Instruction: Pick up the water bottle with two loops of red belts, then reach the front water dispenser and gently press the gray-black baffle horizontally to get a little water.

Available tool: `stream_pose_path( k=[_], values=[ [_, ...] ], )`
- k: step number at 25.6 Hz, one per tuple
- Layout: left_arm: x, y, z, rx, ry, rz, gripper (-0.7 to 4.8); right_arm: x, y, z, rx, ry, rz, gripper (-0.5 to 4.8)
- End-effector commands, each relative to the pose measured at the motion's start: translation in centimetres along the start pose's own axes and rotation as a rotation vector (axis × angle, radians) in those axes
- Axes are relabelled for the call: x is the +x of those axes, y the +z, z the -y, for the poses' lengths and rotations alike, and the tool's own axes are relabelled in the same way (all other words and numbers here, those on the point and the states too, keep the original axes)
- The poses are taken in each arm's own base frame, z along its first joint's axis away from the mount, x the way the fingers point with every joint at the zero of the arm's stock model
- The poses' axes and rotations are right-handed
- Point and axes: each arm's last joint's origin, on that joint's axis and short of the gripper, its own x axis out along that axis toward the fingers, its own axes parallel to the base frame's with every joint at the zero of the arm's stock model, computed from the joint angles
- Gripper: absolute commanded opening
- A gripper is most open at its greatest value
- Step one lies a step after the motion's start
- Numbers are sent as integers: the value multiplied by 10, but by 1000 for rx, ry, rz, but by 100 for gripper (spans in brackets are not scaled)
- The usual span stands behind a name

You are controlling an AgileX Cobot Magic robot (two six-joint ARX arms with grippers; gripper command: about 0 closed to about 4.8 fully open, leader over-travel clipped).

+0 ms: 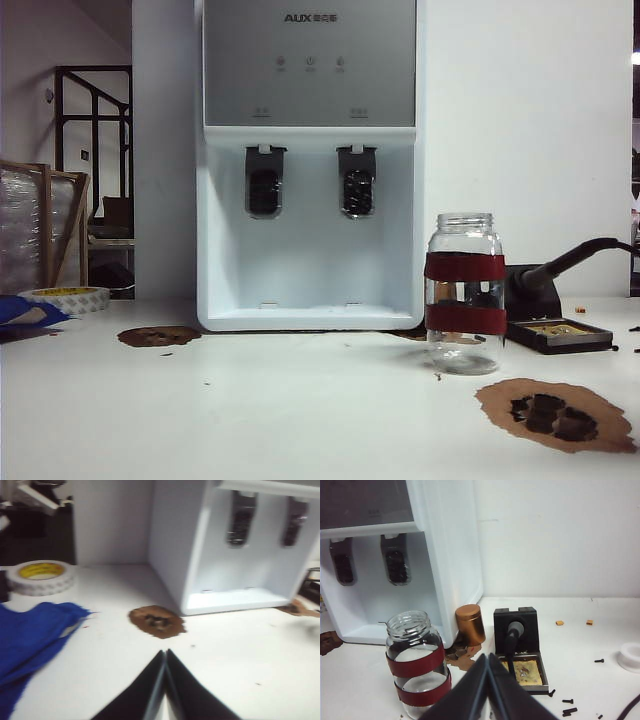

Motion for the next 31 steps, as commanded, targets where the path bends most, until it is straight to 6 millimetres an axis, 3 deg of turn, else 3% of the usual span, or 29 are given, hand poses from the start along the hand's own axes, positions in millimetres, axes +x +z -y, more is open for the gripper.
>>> stream_pose_path(
  k=[1, 7, 12, 16, 19, 20, 22, 28, 29, 31],
  values=[
    [-2, 9, 4, -51, -90, 37, -4, 0, 1, 0, 8, 17, 16, -2],
    [-18, 54, 15, -30, -143, 185, -5, 0, 1, -1, 14, 33, 20, -2],
    [-21, 76, 19, -61, -200, 162, -4, 0, 1, -1, 24, 47, 22, -2],
    [-12, 117, 24, -78, -318, 94, -4, 0, 2, -2, 26, 54, 32, -2],
    [12, 149, 25, -24, -408, -24, 7, 0, 4, -2, 29, 56, 46, -2],
    [24, 157, 25, 5, -423, -108, 89, 0, 4, -2, 29, 57, 46, -2],
    [44, 166, 28, 46, -475, -254, 158, 0, 4, -2, 29, 58, 46, -2],
    [60, 167, 50, 227, -636, -307, 172, 0, 4, -2, 29, 57, 47, -2],
    [61, 165, 54, 245, -661, -314, 215, 0, 4, -2, 29, 57, 48, -2],
    [62, 162, 62, 262, -701, -334, 353, 0, 4, -2, 29, 57, 46, -2]
  ],
)
